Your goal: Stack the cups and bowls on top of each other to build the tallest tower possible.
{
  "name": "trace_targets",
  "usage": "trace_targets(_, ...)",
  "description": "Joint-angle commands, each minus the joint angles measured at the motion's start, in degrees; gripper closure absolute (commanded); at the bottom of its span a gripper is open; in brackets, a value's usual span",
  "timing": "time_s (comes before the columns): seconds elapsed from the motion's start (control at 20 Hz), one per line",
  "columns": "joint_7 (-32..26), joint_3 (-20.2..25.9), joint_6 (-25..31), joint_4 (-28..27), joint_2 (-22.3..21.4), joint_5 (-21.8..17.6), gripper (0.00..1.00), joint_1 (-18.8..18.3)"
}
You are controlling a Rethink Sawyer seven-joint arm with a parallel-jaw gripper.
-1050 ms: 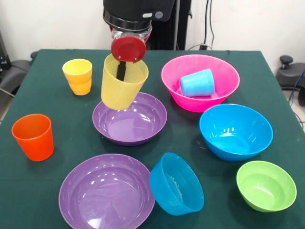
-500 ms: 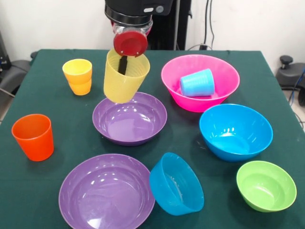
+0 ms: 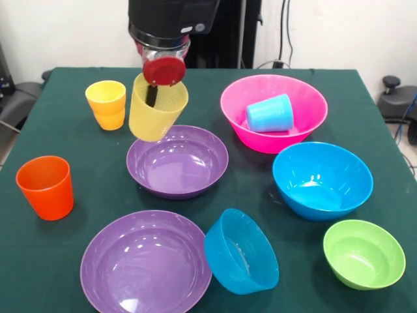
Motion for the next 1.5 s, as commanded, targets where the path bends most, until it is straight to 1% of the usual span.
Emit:
trace_targets(0.05, -21.03, 9.41, -0.07, 4.46, -0.39, -9.06, 1.0, -1.79)
trace_targets(0.3, -21.9, 10.94, 0.62, 4.51, -0.76, -11.58, 1.0, -2.9)
trace_targets(0.5, -21.54, 11.01, 2.0, 3.36, -0.61, -13.05, 1.0, -2.51)
trace_targets(0.6, -19.84, 11.61, 1.44, 4.04, -0.67, -12.23, 1.0, -2.86)
trace_targets(0.75, -14.62, 11.45, 0.78, 5.19, -0.54, -9.89, 1.0, -2.46)
trace_targets(0.8, -12.18, 11.02, 0.2, 5.5, -0.43, -9.22, 1.0, -2.01)
trace_targets(0.9, -9.02, 10.89, -0.03, 5.97, -0.2, -7.51, 1.0, -1.59)
trace_targets(1.05, -5.59, 9.82, 0.1, 5.35, 0.26, -6.27, 1.0, -0.35)
trace_targets(1.25, -4.18, 9.39, 0.57, 5.3, 0.62, -4.83, 1.0, 0.32)
trace_targets(1.5, -3.46, 9.48, -1.44, 6.26, 0.98, -3.4, 1.0, 0.25)
